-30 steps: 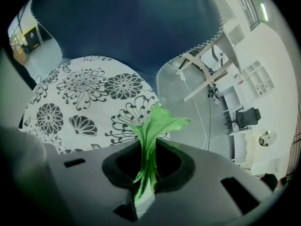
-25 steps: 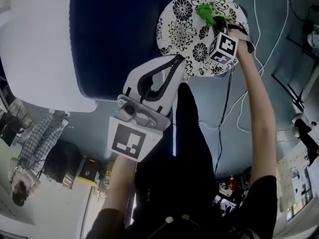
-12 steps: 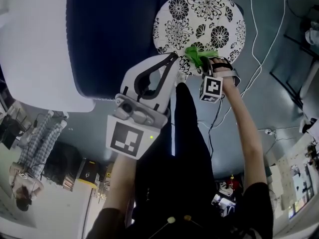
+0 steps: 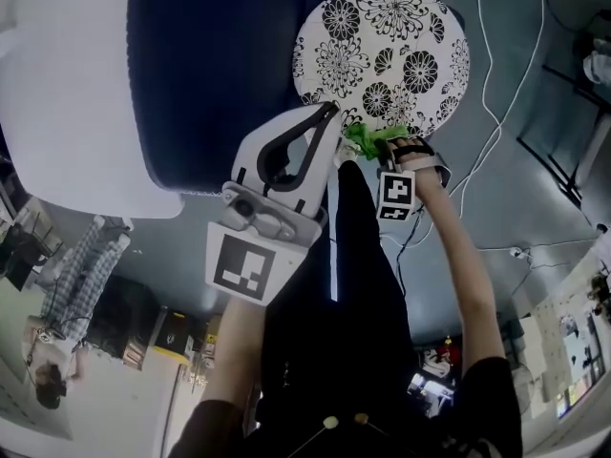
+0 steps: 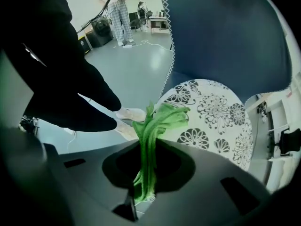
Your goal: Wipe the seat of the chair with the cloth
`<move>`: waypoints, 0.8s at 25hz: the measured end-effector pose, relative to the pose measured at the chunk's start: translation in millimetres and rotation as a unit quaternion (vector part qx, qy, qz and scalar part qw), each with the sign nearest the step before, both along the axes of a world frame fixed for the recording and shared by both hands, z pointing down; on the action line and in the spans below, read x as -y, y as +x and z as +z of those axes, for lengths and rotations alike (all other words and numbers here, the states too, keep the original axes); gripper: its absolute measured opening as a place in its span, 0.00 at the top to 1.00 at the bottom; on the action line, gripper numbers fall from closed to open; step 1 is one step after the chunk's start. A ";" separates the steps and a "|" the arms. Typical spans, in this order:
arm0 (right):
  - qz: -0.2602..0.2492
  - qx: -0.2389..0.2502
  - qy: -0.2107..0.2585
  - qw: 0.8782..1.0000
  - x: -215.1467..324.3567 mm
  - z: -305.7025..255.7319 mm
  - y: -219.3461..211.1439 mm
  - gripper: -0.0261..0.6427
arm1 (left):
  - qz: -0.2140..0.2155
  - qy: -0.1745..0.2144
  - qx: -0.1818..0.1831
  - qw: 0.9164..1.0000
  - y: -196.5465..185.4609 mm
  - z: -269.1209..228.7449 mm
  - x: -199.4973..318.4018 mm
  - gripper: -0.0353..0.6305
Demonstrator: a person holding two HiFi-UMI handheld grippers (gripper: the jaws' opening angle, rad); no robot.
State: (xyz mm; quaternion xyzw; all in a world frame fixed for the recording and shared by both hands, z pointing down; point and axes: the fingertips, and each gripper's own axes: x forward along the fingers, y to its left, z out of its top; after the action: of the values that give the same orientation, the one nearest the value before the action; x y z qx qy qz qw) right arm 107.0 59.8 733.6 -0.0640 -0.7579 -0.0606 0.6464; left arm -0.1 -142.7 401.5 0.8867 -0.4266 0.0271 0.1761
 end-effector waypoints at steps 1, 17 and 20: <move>0.006 0.006 0.016 1.000 10.0 -6.6 0.7 0.88 | 0.001 -0.001 0.000 1.000 0.2 -0.4 -0.8 0.94; 0.189 -0.100 0.307 0.927 289.3 -42.3 162.0 0.88 | 0.015 -0.009 0.004 1.000 11.8 -2.8 -3.3 0.94; 0.219 -0.107 0.296 0.924 295.0 -25.5 172.2 0.88 | 0.015 -0.010 0.006 1.000 14.6 -0.3 -2.9 0.94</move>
State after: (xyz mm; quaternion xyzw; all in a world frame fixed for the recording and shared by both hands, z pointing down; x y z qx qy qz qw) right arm 279.2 -235.2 708.1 0.2918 -0.6273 -0.1317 0.7099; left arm 14.5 -139.8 401.1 0.8910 -0.4141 0.0395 0.1821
